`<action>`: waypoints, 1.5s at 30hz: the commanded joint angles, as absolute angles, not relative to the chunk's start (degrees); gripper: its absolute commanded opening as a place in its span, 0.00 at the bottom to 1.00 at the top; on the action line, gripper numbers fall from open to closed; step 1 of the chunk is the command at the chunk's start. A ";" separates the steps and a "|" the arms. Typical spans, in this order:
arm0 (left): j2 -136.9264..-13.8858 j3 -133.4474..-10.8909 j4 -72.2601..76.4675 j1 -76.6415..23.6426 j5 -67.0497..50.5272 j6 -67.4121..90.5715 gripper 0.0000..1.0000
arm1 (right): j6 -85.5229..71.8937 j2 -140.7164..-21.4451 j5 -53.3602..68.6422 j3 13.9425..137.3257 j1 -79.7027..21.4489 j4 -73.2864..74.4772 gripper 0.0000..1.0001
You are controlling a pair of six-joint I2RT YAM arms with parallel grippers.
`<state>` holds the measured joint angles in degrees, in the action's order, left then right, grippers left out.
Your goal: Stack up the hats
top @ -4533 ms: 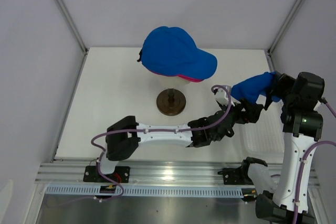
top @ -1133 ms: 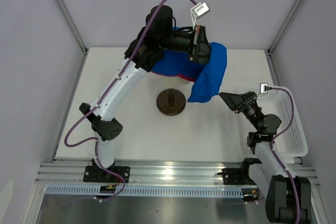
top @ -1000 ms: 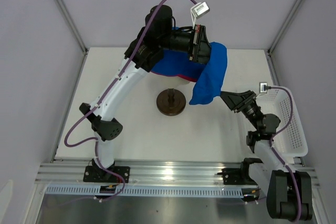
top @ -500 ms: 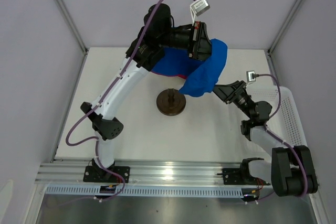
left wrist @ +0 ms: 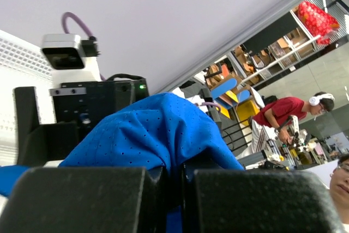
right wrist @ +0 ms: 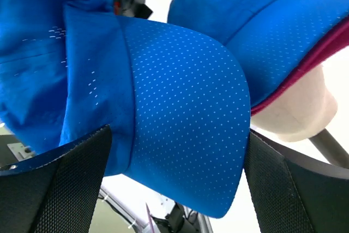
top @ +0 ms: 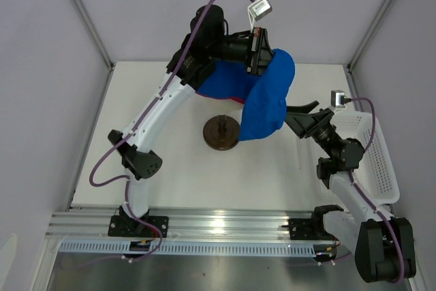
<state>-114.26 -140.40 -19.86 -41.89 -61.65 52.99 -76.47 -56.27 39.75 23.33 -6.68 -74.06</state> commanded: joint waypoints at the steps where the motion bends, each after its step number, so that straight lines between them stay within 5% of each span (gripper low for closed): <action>1: -113.47 -142.12 -20.38 -40.26 -60.03 52.21 0.01 | -78.83 -54.23 38.32 24.70 -6.59 -86.93 0.98; 6: -112.41 -141.94 -20.30 -37.80 -57.75 51.42 0.01 | -81.56 -52.65 39.63 24.78 -6.59 -85.17 0.87; 15: -112.15 -142.03 -17.41 -35.33 -56.25 52.91 0.01 | -84.82 -48.52 37.97 24.69 -10.19 -83.59 0.85; 31: -109.08 -137.11 -13.71 -35.95 -56.16 54.14 0.01 | -67.42 -45.53 25.32 30.85 -18.28 -53.45 0.65; 37: -108.19 -136.32 -13.27 -36.03 -55.99 54.05 0.01 | -68.02 -46.05 18.99 32.87 -18.28 -48.26 0.32; 40: -107.93 -136.41 -13.53 -35.95 -55.99 53.62 0.01 | -69.16 -47.46 19.16 34.80 -18.28 -44.93 0.01; 45: -107.05 -140.26 -24.29 -35.25 -53.54 47.48 0.01 | -73.56 -48.17 22.41 41.20 -16.88 -38.07 0.00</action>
<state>-111.18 -136.59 -17.58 -35.59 -55.44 51.88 -71.57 -48.07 22.35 35.53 -17.89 -43.16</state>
